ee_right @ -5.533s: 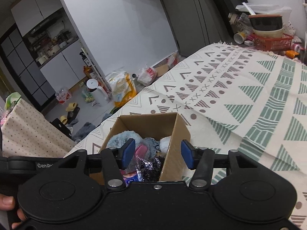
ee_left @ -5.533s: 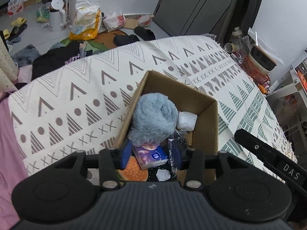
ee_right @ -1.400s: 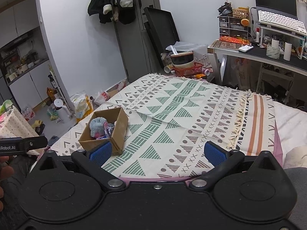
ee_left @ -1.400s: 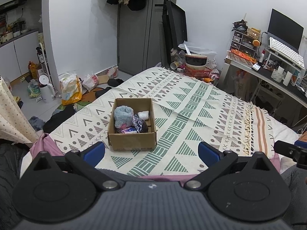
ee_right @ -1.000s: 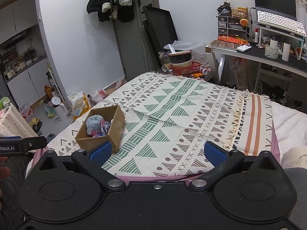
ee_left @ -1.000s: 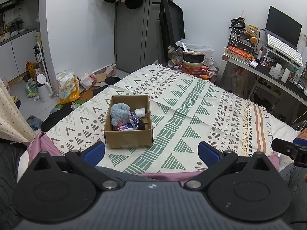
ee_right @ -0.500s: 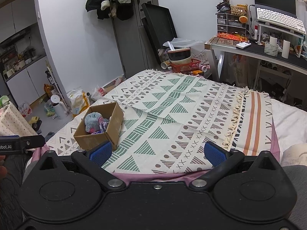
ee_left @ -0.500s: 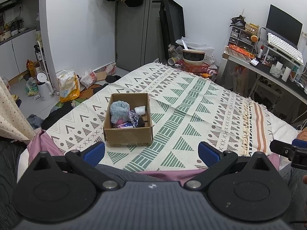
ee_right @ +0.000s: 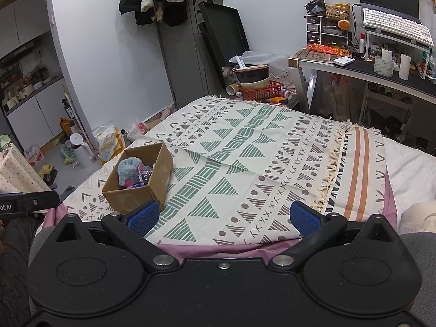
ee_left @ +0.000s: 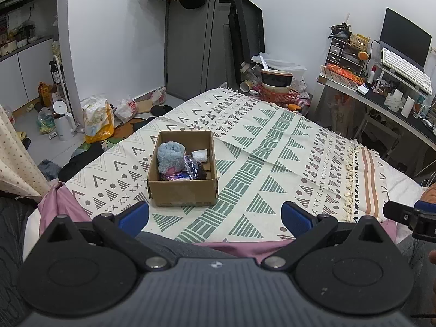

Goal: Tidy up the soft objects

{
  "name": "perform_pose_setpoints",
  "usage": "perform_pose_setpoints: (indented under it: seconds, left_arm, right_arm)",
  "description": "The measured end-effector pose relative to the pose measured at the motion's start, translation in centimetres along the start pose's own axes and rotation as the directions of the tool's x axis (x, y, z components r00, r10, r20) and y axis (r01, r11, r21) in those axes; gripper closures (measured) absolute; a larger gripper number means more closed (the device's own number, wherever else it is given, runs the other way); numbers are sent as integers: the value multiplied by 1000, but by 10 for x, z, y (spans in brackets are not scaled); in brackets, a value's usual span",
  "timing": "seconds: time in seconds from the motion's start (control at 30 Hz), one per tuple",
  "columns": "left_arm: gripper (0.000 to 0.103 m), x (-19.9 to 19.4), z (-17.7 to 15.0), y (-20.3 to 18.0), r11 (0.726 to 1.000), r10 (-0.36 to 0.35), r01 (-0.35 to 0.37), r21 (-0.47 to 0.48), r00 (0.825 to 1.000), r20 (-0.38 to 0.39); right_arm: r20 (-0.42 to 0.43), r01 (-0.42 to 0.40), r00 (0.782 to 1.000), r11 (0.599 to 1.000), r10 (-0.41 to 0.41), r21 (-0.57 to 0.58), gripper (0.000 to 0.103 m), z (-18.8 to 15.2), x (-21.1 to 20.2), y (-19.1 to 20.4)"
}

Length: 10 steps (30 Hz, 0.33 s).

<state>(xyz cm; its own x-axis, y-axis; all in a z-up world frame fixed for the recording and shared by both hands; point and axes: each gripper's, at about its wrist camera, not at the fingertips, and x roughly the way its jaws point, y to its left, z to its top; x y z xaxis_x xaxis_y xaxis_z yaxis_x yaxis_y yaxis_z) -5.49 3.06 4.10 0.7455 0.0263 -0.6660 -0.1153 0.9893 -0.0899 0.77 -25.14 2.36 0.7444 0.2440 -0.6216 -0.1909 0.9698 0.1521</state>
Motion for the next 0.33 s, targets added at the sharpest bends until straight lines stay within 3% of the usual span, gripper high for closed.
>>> perform_pose_setpoints:
  seconds: [0.33]
  left_arm:
    - [1, -5, 3, -3, 998, -50, 49, 25, 998, 24]
  right_arm:
    - [-7, 5, 1000, 1000, -5, -25, 0, -1, 9, 4]
